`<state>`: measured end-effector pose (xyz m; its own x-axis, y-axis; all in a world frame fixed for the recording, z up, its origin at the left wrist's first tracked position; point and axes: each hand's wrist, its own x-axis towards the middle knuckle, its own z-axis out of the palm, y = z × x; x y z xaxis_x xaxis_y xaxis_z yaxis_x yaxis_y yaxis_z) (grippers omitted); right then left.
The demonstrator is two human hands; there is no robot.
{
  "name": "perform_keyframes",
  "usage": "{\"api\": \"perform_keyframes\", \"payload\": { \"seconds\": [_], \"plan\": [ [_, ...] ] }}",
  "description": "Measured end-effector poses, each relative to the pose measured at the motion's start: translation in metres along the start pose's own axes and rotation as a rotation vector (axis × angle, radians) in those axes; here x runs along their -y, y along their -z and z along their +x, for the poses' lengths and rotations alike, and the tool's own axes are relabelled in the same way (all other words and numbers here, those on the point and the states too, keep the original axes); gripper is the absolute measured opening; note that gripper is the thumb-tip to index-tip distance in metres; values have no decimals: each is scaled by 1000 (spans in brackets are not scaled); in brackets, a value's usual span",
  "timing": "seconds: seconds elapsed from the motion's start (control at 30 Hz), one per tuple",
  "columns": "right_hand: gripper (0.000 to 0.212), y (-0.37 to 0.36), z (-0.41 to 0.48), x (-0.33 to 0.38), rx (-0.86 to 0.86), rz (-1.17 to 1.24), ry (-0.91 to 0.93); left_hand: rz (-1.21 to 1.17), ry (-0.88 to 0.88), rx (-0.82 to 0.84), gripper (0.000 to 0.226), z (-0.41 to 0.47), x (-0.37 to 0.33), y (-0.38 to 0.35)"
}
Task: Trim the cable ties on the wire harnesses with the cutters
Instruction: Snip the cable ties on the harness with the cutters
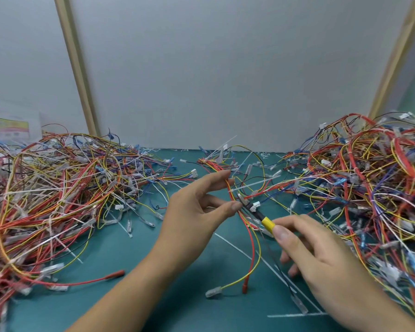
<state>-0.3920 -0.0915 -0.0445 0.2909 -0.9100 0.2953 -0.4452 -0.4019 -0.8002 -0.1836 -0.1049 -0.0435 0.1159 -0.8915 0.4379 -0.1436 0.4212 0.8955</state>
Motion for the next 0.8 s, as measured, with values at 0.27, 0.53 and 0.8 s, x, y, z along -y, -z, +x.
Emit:
{"api": "perform_keyframes", "payload": {
  "seconds": [0.27,0.53,0.8],
  "plan": [
    [40,-1,1,-1,-7,-21,1,4,5,25,49,0,-1,0],
    [36,-2,1,1,-21,-43,23,14,16,37,48,-2,0,-1],
    [36,-6,-2,5,-15,-33,15,-15,24,27,48,-1,0,-3]
  ]
}}
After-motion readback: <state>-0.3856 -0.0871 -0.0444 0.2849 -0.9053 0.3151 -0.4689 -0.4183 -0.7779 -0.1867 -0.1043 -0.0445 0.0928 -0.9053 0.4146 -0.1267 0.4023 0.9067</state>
